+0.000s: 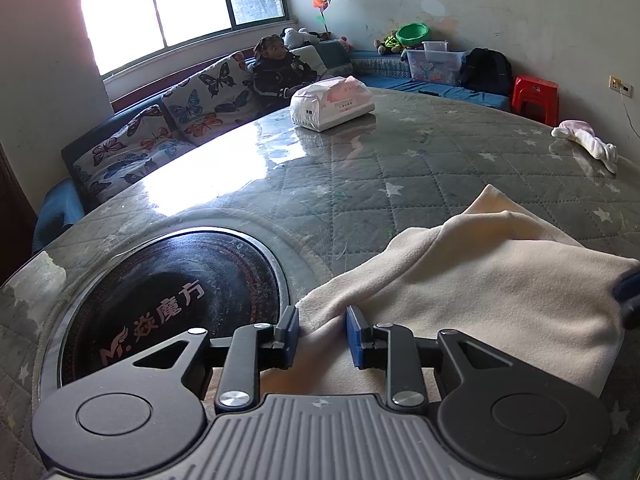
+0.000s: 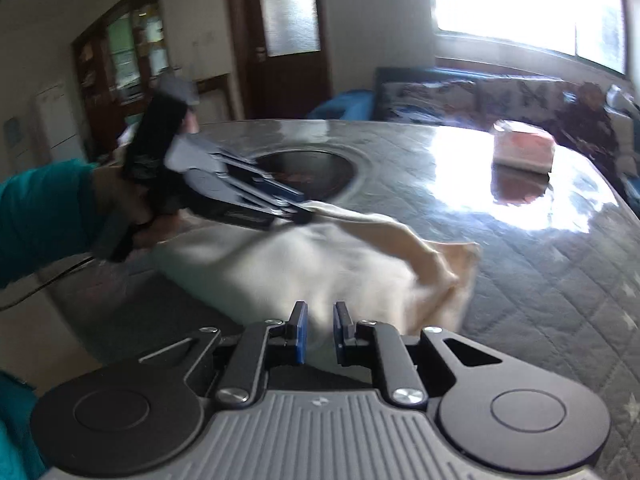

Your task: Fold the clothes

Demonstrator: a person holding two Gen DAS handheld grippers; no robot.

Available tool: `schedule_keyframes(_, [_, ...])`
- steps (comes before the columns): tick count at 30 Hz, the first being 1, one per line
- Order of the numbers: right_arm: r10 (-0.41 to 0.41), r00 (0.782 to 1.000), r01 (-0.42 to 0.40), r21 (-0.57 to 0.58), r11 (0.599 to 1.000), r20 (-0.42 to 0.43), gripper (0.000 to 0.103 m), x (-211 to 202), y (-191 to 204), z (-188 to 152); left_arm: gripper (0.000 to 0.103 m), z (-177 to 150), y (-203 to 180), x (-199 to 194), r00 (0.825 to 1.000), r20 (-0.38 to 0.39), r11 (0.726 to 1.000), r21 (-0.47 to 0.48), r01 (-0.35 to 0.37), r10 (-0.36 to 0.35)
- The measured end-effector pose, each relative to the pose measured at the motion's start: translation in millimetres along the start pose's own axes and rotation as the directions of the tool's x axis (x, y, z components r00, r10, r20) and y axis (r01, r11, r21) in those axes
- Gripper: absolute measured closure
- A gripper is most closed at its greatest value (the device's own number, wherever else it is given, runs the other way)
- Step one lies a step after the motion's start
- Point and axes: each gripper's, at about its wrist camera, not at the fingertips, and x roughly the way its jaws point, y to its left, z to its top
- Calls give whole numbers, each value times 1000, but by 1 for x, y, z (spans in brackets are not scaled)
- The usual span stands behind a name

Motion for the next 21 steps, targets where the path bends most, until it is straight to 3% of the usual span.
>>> schedule_keyframes(3, [25,999,-23,49,999,-32,92,4,-12,-5,70,0,0,0,1000,0,1000,0,-2,2])
schedule_keyframes(6, [28,999,-30,92,995,22,91,-9,-26,0,70,0,0,0,1000,-2,1000,0,-2,2])
schedule_keyframes(11, [-68,998,66,142,988,8,91,-10,-68,2,70,0,-1,0,1000,-5,1000,5,-4,4])
schedule_keyframes(13, [-68,997,70,134,989,-19,90,-3,-75,-1,70,1,-1,0,1000,-8,1000,4,-6,6])
schedule_keyframes(21, [71,997,-69,93,993,-20,90,20,-70,0,69,2,-5,1,1000,-19,1000,14,-24,24])
